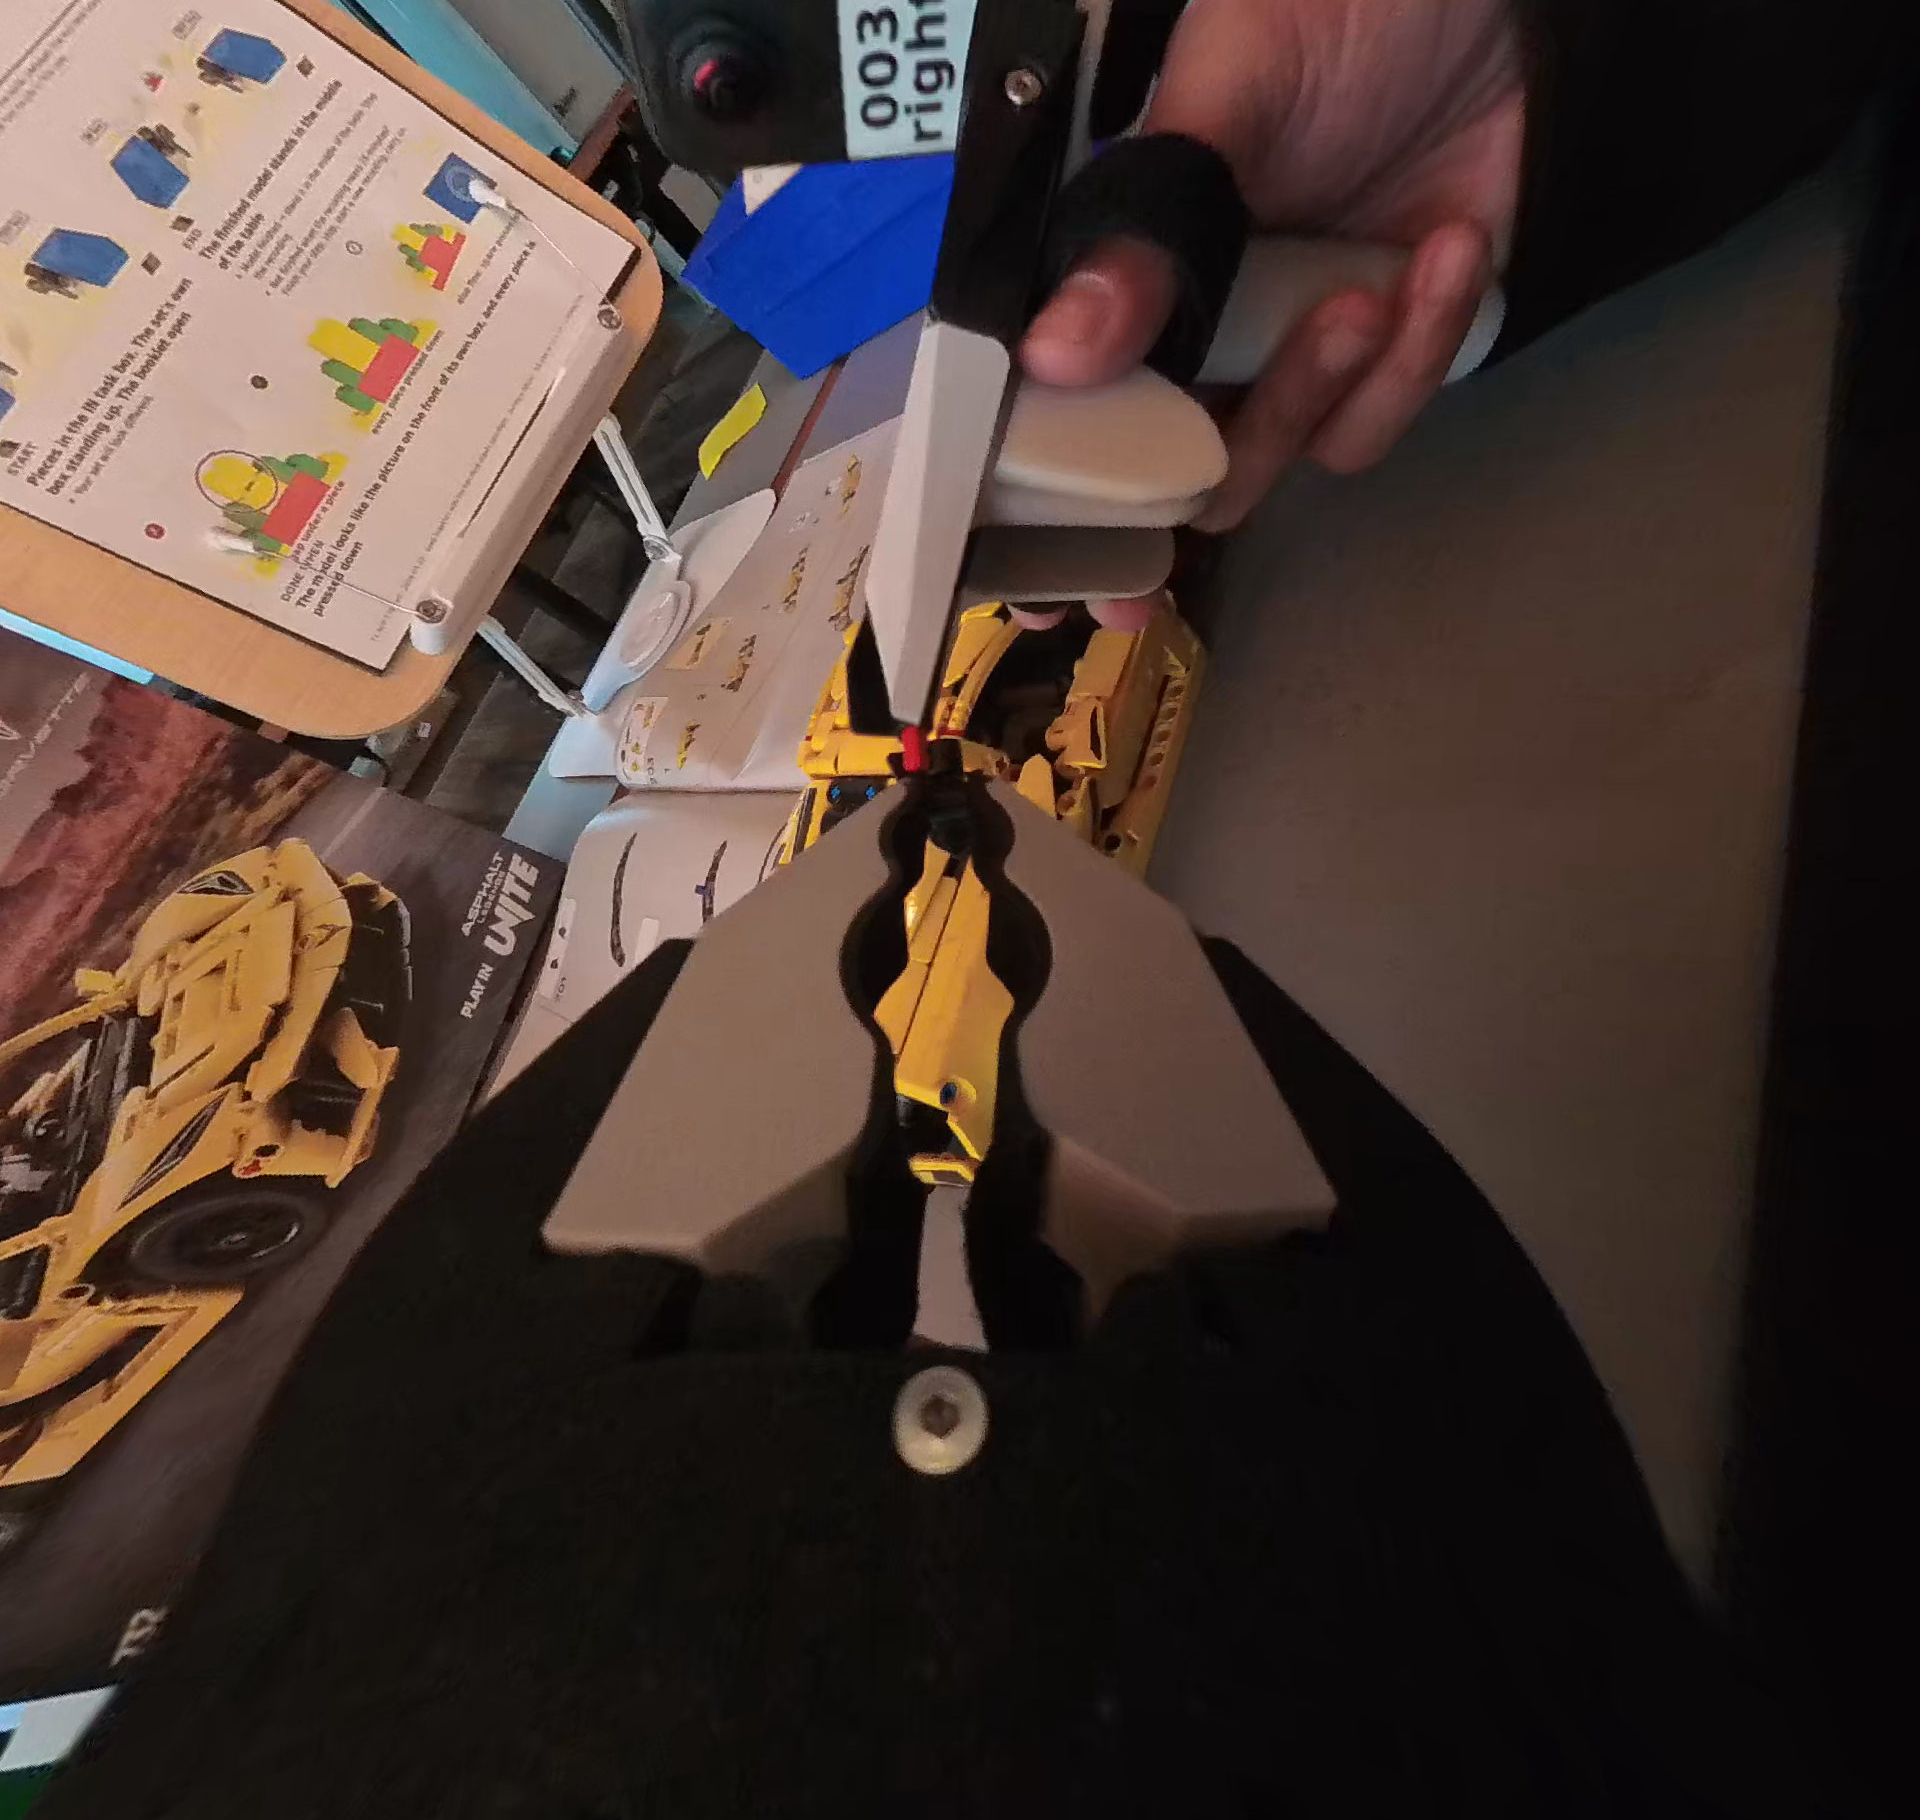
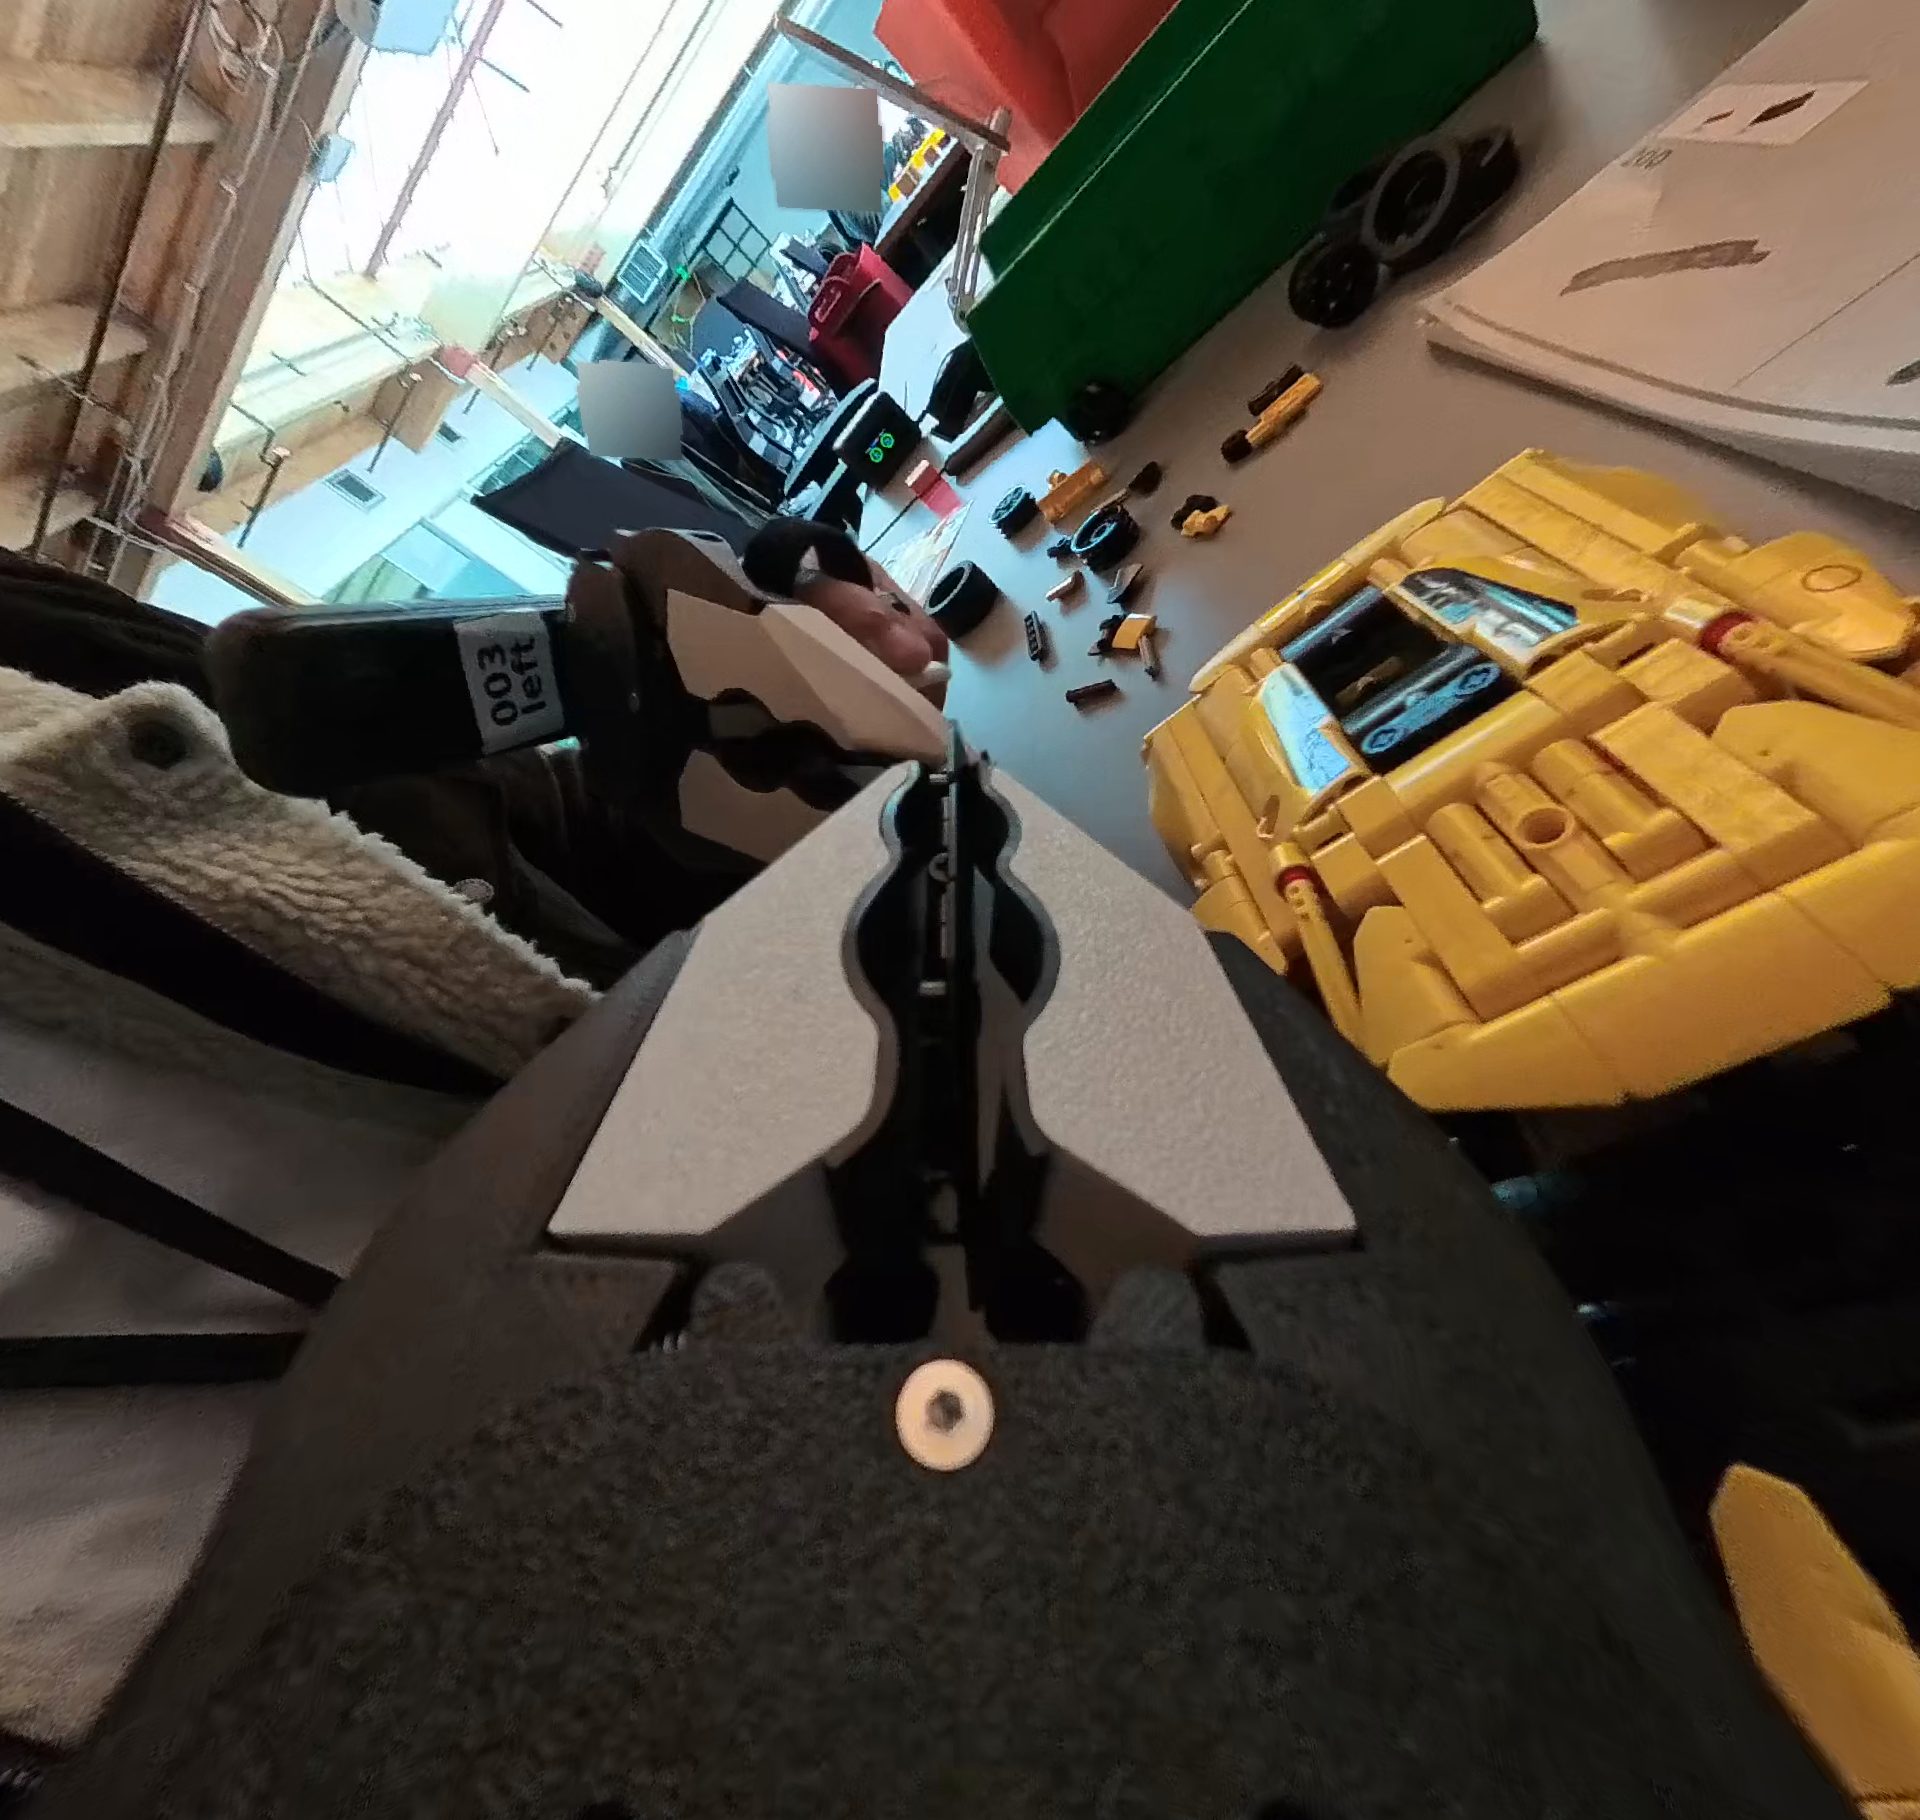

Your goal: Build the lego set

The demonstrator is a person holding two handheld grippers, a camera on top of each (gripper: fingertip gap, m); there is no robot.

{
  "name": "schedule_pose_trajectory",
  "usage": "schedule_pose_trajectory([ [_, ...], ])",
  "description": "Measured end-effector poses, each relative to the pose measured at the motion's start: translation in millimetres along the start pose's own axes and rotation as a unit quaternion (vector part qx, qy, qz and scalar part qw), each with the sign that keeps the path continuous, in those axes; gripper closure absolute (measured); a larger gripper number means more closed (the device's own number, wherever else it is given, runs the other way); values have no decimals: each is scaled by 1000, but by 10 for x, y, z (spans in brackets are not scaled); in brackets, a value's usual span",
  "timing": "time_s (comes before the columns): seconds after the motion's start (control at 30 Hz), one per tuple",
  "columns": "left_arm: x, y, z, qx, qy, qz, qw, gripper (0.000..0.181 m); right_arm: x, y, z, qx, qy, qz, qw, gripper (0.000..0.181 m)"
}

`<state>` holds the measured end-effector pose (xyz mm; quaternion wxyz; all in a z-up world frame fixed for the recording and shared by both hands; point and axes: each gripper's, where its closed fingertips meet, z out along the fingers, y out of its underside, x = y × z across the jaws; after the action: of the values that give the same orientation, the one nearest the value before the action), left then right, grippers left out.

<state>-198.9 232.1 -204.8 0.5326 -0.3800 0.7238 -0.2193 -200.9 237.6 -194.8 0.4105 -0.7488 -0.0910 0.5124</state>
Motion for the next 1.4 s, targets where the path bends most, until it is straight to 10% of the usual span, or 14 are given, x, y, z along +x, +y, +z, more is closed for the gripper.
schedule_pose_trajectory([
  [1.4, -36, 47, 45, 9, -7, -16, 1000, 175, 124, 6, -52, -8, 48, -39, 998, 163],
])
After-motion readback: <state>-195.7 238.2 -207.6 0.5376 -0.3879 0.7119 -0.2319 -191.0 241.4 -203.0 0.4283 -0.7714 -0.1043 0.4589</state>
